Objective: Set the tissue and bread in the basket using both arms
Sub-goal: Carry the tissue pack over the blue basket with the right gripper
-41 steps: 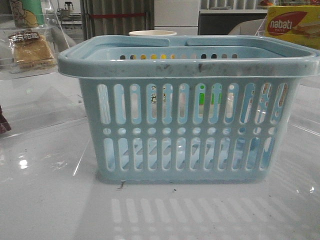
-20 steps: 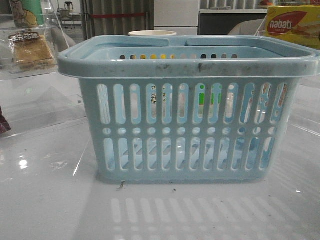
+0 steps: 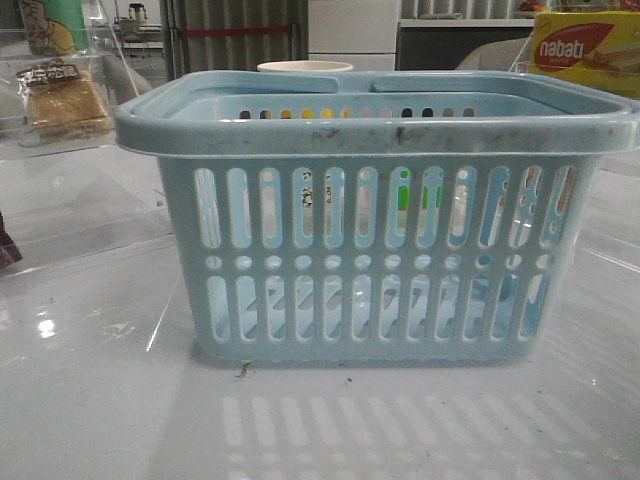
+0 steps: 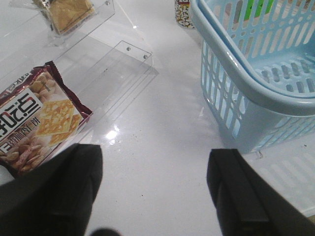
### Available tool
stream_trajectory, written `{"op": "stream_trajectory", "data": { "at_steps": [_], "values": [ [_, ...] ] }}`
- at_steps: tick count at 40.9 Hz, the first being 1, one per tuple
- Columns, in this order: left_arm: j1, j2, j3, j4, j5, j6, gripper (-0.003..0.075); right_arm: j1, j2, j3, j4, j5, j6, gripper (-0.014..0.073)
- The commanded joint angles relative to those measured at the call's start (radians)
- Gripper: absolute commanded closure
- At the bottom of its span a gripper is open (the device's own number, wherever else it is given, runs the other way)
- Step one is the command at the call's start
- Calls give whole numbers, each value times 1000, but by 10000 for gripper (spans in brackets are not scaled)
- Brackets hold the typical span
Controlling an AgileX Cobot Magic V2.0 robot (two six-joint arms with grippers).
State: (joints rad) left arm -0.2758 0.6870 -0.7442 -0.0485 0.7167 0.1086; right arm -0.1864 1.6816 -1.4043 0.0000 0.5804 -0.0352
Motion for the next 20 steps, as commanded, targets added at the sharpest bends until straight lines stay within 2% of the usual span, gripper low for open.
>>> {"op": "stream_trajectory", "data": {
  "at_steps": [1, 10, 20],
  "values": [
    [-6, 2, -27, -2, -79, 1, 213, 0, -123, -39, 40, -37, -6, 400],
    [-6, 2, -27, -2, -79, 1, 213, 92, -287, -39, 43, 21, -6, 400],
    [-6, 2, -27, -2, -79, 1, 213, 350, -380, -39, 46, 52, -6, 400]
  ]
}}
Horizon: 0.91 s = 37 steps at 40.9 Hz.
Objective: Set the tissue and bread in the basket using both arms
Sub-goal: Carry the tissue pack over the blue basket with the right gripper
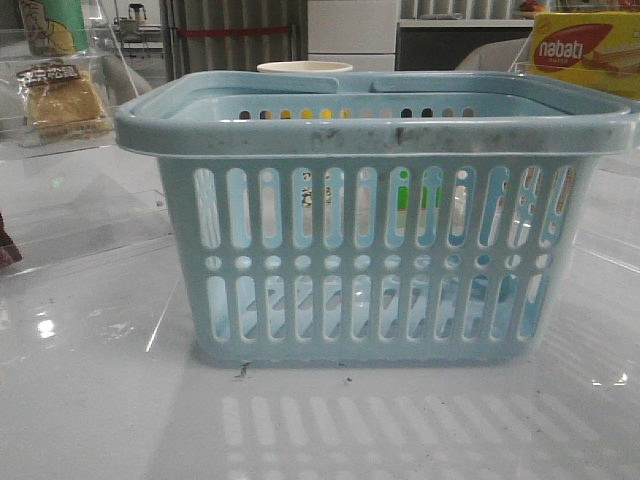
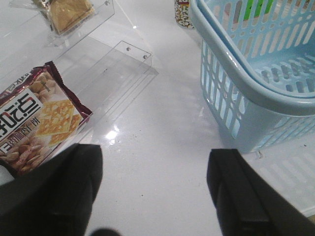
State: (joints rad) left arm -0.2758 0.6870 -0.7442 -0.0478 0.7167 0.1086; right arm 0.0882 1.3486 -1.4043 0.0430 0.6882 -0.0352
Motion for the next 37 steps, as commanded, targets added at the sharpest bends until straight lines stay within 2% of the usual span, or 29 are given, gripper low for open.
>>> {"op": "stream_trajectory", "data": {
  "at_steps": [1, 7, 13, 23, 31, 34, 37],
  "values": [
    [-6, 2, -27, -3, -79, 1, 213, 107, -47, -39, 3, -56, -6, 400],
    [-6, 2, -27, -3, -79, 1, 213, 263, -24, -35, 3, -53, -6, 400],
    [-6, 2, -27, -3, -79, 1, 213, 349, 34, -35, 4, -52, -6, 400],
    [-6, 2, -27, -3, -79, 1, 213, 373, 183, -35, 78, -42, -6, 400],
    [-6, 2, -27, -3, -79, 1, 213, 373, 302, -35, 82, -41, -6, 386],
    [-6, 2, -27, -3, -79, 1, 213, 373, 333, -35, 82, -41, -6, 314],
    [-6, 2, -27, -3, -79, 1, 213, 373, 357, -35, 82, -44, -6, 156]
  ]
}}
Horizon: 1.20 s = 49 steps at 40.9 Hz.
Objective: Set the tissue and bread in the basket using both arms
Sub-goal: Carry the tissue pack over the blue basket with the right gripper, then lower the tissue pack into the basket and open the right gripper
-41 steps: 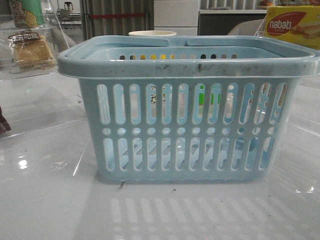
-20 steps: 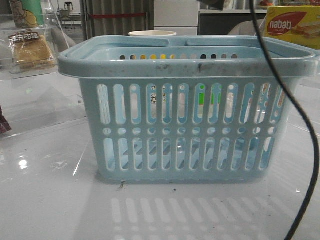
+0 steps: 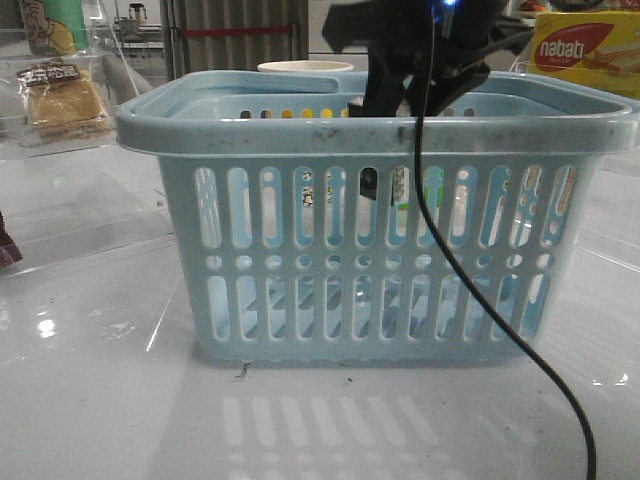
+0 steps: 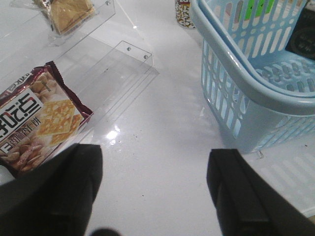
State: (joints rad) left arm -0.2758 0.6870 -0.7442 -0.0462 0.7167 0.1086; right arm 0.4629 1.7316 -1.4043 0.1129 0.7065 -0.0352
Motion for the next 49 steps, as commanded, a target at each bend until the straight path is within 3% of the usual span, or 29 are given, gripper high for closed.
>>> {"op": "stream_trajectory", "data": {
  "at_steps": [1, 4, 6, 21, 49],
  "values": [
    [-6, 2, -27, -5, -79, 1, 213, -2, -21, -35, 12, -62, -6, 97],
    [-6, 2, -27, -5, -79, 1, 213, -2, -18, -35, 11, -55, -6, -15],
    [-6, 2, -27, -5, -79, 1, 213, -2, -22, -38, 11, -50, -6, -38],
    [-6, 2, -27, -5, -79, 1, 213, 0, -273, 14, 2, 7, -85, 5],
    [-6, 2, -27, -7, -79, 1, 213, 0, -962, 513, -50, -19, -133, 5]
  ]
}}
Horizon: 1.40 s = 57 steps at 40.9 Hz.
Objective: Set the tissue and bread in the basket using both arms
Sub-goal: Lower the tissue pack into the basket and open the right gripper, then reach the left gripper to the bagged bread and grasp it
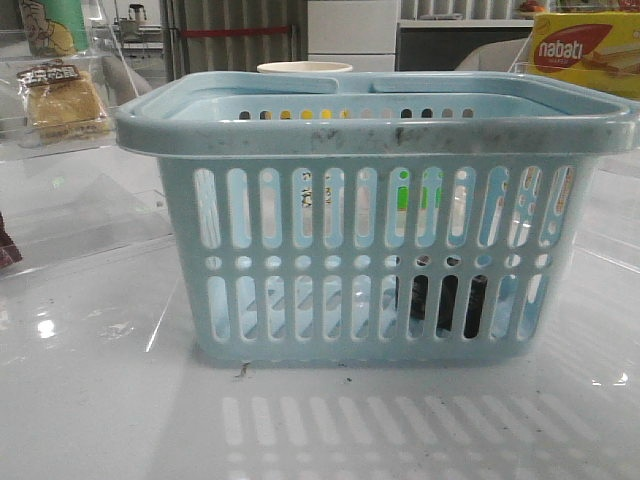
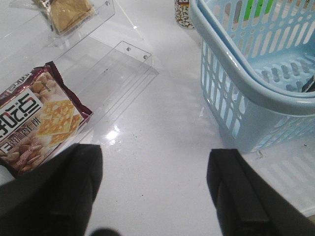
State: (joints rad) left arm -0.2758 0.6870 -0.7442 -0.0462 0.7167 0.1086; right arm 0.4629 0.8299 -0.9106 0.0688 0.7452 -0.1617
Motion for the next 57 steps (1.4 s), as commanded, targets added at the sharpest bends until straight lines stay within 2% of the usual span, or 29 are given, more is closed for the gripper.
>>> {"op": "stream_trajectory", "data": {
  "at_steps": [1, 14, 19, 23, 31, 42, 50, 57],
  "values": [
    [-6, 2, -27, -7, -82, 1, 213, 0, -74, 36, -6, -54, -7, 5],
    [-4, 55, -40, -7, -171, -28, 207, 0, -157, 105, -6, -41, -7, 5],
    [-4, 134, -97, 0, -171, -28, 148, 0, -154, 105, -6, -41, -7, 5],
    [-2, 237, -168, 33, -172, -28, 106, 0, -154, 105, -6, -41, -7, 5],
    [97, 458, -350, 46, -183, -30, 104, 0, -154, 105, -6, -41, -7, 5],
    [254, 770, -629, -95, -161, -30, 106, 0, -154, 105, -6, -41, -7, 5],
    [300, 974, -776, -126, -155, -30, 106, 0, -154, 105, -6, -41, -7, 5],
    [302, 1094, -853, -170, -172, -28, 106, 0, -154, 105, -6, -41, -7, 5]
  ]
}}
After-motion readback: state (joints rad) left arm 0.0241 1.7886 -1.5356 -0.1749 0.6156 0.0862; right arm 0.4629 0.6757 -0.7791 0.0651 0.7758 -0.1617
